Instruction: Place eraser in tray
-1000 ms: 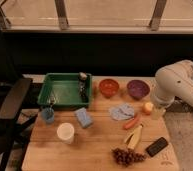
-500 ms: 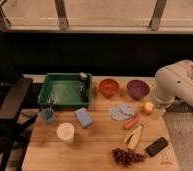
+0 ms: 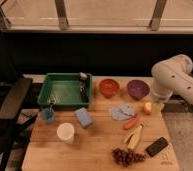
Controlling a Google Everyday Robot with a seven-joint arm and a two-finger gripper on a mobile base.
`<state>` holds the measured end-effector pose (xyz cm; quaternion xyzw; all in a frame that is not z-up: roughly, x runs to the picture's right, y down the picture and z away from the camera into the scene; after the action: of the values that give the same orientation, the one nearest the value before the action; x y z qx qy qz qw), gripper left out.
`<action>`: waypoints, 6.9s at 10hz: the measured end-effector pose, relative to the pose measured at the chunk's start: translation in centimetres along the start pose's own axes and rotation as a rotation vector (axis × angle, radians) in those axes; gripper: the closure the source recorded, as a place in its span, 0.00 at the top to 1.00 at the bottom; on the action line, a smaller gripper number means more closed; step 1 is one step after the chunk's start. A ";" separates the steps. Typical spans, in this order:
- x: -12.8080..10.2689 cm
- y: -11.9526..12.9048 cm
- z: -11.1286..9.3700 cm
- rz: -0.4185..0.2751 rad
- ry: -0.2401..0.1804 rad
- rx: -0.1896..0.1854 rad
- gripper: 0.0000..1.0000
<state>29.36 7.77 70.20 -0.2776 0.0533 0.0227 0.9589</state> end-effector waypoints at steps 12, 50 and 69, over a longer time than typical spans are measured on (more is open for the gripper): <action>4.8 11.6 7.7 -0.385 -0.070 -0.143 0.65; -0.2 -8.8 2.9 -0.195 -0.069 0.197 0.00; -24.0 -10.1 -5.5 -0.670 -0.133 0.407 0.00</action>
<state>5.73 -4.08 73.70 -0.0818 -0.0988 -0.2844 0.9501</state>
